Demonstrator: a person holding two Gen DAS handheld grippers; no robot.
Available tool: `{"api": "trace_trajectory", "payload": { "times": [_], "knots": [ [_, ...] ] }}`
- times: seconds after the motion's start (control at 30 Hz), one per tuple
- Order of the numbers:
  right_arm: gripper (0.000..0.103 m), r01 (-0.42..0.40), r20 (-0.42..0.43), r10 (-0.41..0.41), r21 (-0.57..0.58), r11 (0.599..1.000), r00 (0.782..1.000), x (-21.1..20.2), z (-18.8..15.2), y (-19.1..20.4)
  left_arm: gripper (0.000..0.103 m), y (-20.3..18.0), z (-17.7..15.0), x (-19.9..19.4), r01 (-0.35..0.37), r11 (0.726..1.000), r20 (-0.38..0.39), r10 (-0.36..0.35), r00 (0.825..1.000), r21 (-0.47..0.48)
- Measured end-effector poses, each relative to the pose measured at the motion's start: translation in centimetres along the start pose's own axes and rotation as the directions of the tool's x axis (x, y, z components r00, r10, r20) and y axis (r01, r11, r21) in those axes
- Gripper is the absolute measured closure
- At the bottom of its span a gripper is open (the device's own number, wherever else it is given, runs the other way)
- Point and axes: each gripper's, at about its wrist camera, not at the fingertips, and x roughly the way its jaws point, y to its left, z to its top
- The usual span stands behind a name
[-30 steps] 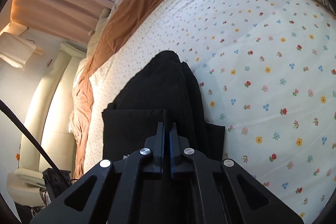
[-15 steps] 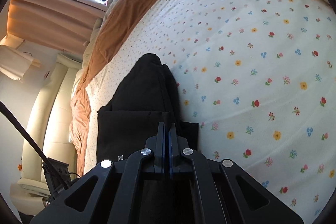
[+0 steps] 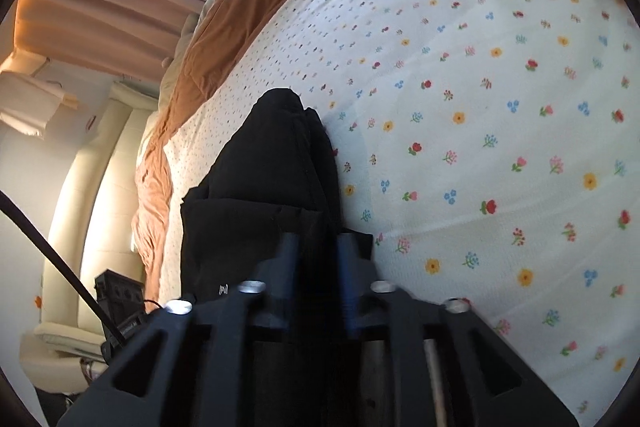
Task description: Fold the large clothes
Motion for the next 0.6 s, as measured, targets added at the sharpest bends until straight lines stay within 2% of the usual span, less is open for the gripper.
{"api": "trace_trajectory", "payload": {
  "times": [0.03,0.2,0.37,0.47,0.53,0.57,0.6],
  "knots": [
    [0.03,-0.005,0.003,0.005,-0.015,1.0,1.0,-0.3,-0.1,0.2,0.047,0.0,0.0,0.0,0.0,1.0,0.002,0.0,1.0,-0.001],
    [0.03,-0.032,-0.042,0.031,-0.031,0.999,0.999,-0.5,-0.6,0.1,0.047,0.1,-0.1,-0.1,-0.002,1.0,0.005,0.002,1.0,-0.004],
    [0.03,-0.081,-0.143,0.08,0.0,0.997,0.987,0.7,-0.5,-1.4,0.047,0.2,-0.3,-0.2,-0.004,1.0,0.008,0.004,1.0,0.0],
    [0.032,-0.088,-0.157,0.094,0.044,0.995,0.983,1.2,0.1,-2.0,0.047,0.3,-0.3,-0.1,-0.005,1.0,0.006,0.005,1.0,0.001],
    [0.034,-0.12,-0.178,0.131,0.073,0.99,0.975,2.1,0.6,-2.1,0.047,0.3,-0.2,0.0,-0.003,1.0,0.003,0.003,1.0,-0.001],
    [0.037,-0.131,-0.189,0.144,0.077,0.988,0.971,2.5,0.8,-2.1,0.047,0.4,-0.1,0.1,-0.001,1.0,0.002,0.001,1.0,-0.002],
    [0.045,-0.14,-0.201,0.154,0.084,0.987,0.967,3.1,1.0,-2.0,0.047,0.5,0.0,0.2,0.003,1.0,0.0,-0.003,1.0,-0.004]
  ]
}}
